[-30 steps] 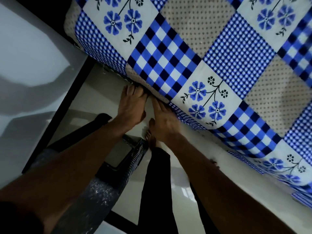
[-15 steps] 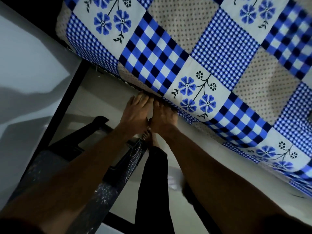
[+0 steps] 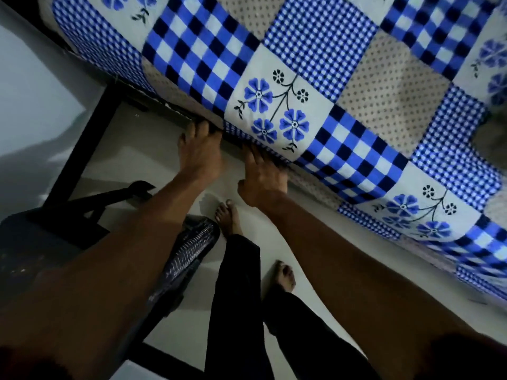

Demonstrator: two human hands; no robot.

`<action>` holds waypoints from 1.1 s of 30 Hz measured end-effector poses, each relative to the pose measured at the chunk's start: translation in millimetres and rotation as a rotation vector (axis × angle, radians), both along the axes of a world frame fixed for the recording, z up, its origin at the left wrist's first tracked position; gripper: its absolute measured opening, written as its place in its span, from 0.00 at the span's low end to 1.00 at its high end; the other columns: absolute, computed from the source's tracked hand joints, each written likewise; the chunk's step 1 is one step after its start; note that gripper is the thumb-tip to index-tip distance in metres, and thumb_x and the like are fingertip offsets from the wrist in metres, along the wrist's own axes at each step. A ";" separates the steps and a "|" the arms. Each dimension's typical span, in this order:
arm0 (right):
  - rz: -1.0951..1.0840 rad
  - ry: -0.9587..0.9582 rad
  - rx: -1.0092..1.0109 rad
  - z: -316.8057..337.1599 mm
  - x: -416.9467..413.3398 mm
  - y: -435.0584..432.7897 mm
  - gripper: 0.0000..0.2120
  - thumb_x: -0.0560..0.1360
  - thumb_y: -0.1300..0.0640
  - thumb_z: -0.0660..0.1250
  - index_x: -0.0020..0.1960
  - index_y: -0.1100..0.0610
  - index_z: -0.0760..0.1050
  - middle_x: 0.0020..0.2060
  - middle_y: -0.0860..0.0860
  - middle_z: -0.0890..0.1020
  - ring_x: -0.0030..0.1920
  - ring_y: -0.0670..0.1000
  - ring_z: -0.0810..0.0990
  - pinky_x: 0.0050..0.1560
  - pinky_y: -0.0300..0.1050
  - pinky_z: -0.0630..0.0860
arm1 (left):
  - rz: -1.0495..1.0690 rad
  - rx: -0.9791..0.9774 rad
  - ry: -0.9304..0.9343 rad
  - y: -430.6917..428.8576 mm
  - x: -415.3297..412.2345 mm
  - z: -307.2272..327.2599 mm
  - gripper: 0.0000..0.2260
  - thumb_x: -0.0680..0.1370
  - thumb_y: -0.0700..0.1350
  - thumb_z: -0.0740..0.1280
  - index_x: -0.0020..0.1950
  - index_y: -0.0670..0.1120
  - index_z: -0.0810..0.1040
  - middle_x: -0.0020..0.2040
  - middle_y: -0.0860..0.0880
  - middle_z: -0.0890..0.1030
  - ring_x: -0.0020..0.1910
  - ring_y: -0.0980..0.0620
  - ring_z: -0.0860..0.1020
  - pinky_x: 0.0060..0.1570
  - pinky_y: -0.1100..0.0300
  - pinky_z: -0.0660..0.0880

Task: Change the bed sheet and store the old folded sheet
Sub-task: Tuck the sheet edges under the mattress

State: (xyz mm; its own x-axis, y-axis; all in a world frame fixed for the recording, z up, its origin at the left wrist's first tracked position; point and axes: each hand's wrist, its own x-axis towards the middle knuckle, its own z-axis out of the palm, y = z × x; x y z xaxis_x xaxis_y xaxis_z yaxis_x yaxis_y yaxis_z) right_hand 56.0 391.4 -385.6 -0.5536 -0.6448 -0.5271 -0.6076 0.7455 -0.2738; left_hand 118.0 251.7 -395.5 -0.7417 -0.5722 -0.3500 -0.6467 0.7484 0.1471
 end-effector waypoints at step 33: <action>-0.088 -0.067 -0.066 12.4 -15.6 99.7 0.37 0.77 0.50 0.65 0.81 0.49 0.51 0.79 0.49 0.61 0.77 0.55 0.61 0.75 0.57 0.59 | -0.282 0.013 -0.128 90.0 -17.1 4.4 0.36 0.70 0.45 0.73 0.77 0.46 0.65 0.76 0.48 0.67 0.76 0.44 0.60 0.77 0.41 0.50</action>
